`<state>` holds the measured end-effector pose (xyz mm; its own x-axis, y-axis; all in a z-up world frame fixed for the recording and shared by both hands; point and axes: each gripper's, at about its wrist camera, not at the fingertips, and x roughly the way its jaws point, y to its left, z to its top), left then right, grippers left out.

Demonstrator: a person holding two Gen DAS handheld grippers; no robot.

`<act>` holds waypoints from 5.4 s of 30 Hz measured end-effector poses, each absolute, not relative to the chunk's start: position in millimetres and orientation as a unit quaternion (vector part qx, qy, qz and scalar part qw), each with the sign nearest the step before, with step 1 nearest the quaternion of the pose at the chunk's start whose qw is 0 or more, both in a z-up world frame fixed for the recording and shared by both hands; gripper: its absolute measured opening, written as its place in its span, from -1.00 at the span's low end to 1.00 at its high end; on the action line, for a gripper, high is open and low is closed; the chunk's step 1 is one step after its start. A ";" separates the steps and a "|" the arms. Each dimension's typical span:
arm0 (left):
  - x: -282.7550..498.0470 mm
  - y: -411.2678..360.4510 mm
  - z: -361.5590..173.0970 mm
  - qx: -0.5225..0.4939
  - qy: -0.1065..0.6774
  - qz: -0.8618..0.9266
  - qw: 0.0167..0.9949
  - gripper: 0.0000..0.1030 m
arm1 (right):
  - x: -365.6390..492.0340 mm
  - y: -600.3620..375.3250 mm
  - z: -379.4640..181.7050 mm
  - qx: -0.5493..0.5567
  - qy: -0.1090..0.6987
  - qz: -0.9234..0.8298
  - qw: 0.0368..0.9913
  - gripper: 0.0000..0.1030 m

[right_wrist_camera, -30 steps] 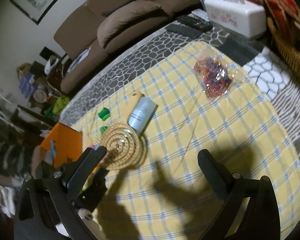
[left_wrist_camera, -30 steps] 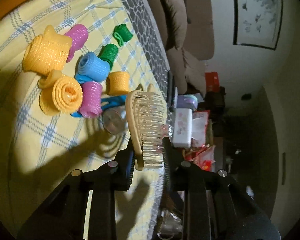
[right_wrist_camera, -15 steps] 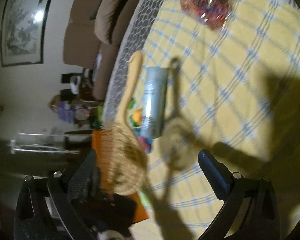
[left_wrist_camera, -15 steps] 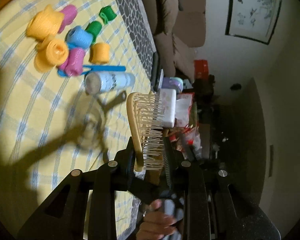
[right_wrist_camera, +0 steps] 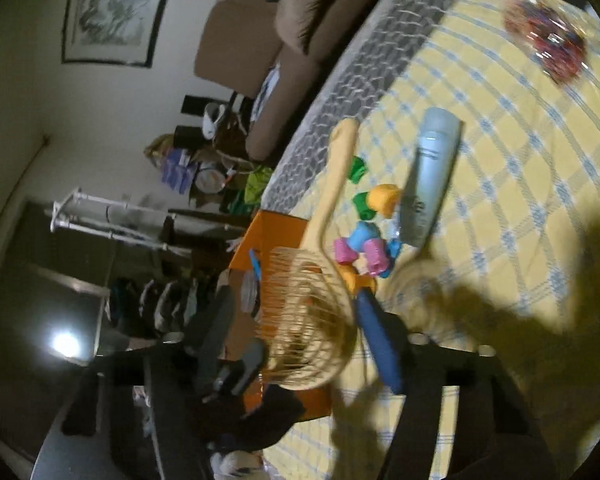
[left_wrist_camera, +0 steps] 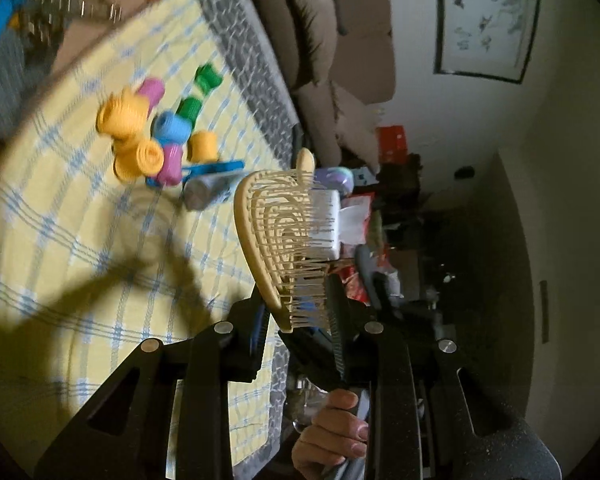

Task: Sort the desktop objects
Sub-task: 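Grasp the hairbrush with the right tool beside the left tool, then carry the hairbrush into the orange box with both tools, then open both tools to release the hairbrush in the box, then withdraw both tools back over the rollers on the table, then grasp the yellow mesh roller with the left tool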

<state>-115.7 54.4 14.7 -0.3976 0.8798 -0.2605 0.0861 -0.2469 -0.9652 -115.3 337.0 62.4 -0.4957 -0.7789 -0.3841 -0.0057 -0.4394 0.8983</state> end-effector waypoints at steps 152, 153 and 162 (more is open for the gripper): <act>-164.0 155.9 0.7 -0.434 0.038 0.891 0.125 -0.24 | -110.4 335.0 76.8 0.431 -0.160 -0.885 0.067 0.98; -165.1 156.6 -0.3 -0.434 0.040 0.891 0.125 -0.47 | -110.5 334.9 76.2 0.432 -0.158 -0.886 0.067 0.98; -158.3 148.5 9.6 -0.429 0.011 0.892 0.142 -0.53 | -115.6 335.8 72.2 0.436 -0.163 -0.883 0.065 0.98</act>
